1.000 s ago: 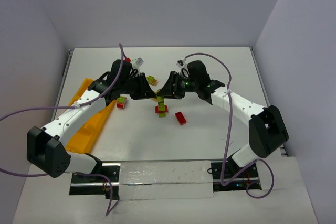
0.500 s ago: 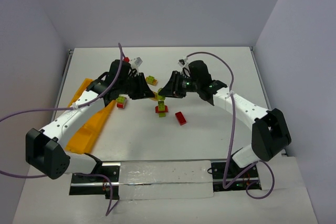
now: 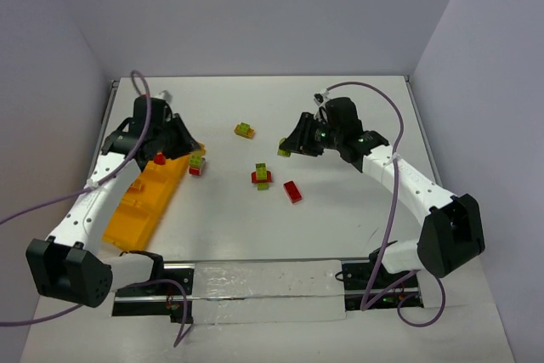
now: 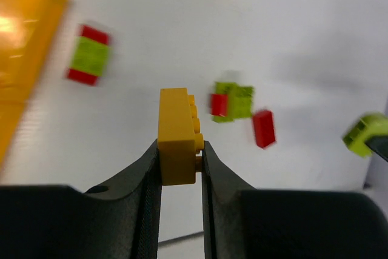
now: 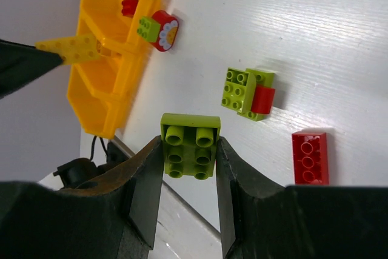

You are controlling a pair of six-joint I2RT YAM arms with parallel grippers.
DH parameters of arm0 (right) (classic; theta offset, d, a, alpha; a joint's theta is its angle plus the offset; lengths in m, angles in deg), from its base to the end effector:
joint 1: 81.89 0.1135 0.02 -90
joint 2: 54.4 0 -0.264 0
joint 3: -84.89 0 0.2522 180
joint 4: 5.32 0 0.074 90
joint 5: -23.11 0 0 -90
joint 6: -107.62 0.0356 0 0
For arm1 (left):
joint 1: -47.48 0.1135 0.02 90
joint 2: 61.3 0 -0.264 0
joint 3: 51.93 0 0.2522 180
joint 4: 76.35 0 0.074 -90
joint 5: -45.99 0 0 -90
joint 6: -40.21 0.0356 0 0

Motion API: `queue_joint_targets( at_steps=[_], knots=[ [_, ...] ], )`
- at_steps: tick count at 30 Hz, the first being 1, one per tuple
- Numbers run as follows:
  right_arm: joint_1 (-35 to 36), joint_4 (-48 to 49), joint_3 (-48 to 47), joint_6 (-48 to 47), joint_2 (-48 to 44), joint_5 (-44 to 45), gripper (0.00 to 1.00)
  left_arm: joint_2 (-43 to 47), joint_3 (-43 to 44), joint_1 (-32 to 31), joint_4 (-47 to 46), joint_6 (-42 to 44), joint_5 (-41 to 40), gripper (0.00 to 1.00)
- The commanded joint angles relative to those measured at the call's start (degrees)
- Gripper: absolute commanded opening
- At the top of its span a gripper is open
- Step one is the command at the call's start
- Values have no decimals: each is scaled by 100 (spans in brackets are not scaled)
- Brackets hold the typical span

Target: Sort the legos into containers by color

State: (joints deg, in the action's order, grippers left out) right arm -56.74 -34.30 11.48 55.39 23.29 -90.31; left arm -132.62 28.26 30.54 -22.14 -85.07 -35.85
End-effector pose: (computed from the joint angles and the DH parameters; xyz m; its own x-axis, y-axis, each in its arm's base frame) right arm 0.2695 0.1422 0.2941 -0.8156 0.2380 -0.5275 -0.2420 0.6877 0.6845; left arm 0.2486 -0.0810 0.3248 -0.7772 -0.3609 -0.5155 -0.0796 0.8690 -0.4884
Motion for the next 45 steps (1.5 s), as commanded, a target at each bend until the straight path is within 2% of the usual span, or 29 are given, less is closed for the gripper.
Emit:
queue_joint_targets(
  at_steps=[1, 6, 10, 13, 14, 16, 18, 19, 21, 22, 25, 29, 31, 38, 41, 45],
  knots=[
    [-144, -118, 57, -234, -272, 195, 0, 403, -268, 930, 906, -702, -1657, 0],
    [-249, -121, 133, -288, -312, 162, 0, 183, -515, 1926, 1362, -1055, -2423, 0],
    [-305, -121, 217, -301, -360, 154, 0, -120, -486, 2086, 1337, -1077, -2799, 1],
    [-335, -121, 260, -291, -377, 131, 0, -250, -499, 2141, 1232, -1016, -2934, 8],
    [-335, -121, 270, -288, -377, 127, 0, -306, -494, 2156, 1213, -1000, -2949, 14],
    [-344, -121, 287, -277, -395, 136, 0, -449, -484, 2184, 1226, -1024, -3030, 42],
    [-344, -123, 295, -267, -395, 136, 0, -502, -518, 2178, 1212, -1024, -3037, 66],
    [-344, -130, 295, -253, -395, 136, 0, -484, -569, 2179, 1176, -1024, -3022, 82],
    [-344, -133, 294, -254, -395, 136, 0, -429, -594, 2186, 1157, -1013, -3000, 94],
    [-344, -152, 281, -260, -395, 136, 0, -384, -581, 2186, 1150, -994, -2968, 96],
    [-344, -163, 254, -268, -386, 129, 0, -207, -505, 2178, 1113, -858, -2871, 96],
    [-327, -152, 177, -272, -351, 37, 0, 289, -293, 2062, 715, -187, -2034, 93],
    [-284, -128, 136, -285, -308, -12, 0, 356, -113, 1900, 520, 97, -1550, 89],
    [-36, 46, -47, -288, -202, -309, 0, 152, 318, 908, 65, 758, 342, 86],
    [-28, 107, -81, -288, -207, -494, 0, -20, 341, 503, -311, 668, 1420, 86],
    [-1, 63, -126, -340, -237, -558, 0, -337, 466, -44, -696, 549, 2285, 86]
  ],
)
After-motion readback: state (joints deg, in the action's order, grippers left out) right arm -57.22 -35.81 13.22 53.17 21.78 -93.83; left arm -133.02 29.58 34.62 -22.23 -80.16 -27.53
